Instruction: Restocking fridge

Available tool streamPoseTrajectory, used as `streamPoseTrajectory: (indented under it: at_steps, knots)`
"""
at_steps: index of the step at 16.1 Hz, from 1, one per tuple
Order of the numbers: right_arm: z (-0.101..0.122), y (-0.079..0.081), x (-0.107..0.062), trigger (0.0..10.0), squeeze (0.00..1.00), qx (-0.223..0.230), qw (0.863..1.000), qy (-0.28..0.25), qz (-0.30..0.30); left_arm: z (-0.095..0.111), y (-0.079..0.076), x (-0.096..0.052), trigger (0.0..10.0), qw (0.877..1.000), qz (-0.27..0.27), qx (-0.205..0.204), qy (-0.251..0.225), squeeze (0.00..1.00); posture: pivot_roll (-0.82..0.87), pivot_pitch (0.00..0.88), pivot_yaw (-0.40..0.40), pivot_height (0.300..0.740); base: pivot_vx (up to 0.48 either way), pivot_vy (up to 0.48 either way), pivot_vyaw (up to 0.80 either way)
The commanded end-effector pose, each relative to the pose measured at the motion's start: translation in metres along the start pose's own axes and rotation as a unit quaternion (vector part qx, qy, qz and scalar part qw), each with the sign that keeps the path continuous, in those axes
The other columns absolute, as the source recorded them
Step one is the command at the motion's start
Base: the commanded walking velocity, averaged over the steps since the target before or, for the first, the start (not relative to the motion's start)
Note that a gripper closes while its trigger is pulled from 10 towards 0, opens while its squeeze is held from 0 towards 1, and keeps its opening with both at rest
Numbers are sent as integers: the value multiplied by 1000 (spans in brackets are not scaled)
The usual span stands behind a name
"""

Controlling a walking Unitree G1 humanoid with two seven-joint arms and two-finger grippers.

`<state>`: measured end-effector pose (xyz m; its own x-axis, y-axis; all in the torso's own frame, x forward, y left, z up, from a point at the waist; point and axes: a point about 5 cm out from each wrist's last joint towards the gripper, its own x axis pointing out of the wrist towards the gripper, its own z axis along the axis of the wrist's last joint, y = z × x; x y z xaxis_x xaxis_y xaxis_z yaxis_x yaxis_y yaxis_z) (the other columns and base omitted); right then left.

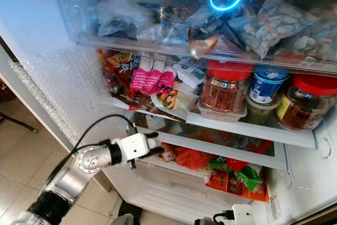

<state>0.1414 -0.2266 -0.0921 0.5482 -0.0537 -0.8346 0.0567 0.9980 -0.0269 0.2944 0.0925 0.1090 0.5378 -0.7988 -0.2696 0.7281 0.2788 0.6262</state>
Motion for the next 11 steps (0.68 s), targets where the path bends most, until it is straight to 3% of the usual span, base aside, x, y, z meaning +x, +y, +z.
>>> streamPoseTrajectory:
  at_steps: [1, 5, 7, 11]
  knots:
    - [-28, 6, -5, 10000, 0, 5, 999, 51, 9, 11, 9, -1, 10000, 998, -3, 66, -5, 0, 33, 43, 51, 650, 0, 0, 0]
    - [-27, 7, -5, 10000, 0, 6, 999, 51, 10, 15, 3, -10, 10000, 985, -42, 167, -2, 0, 39, 45, 53, 650, 0, 0, 0]
    - [-27, 8, -5, 10000, 0, 6, 999, 50, 10, 8, 4, -8, 10000, 987, -21, 159, 5, 0, 38, 43, 53, 650, 0, 0, 0]
    - [-26, 9, -4, 10000, 0, 10, 999, 46, 8, -22, 12, -13, 10000, 976, 111, 185, 28, 0, 29, 46, 60, 650, 0, 0, 0]
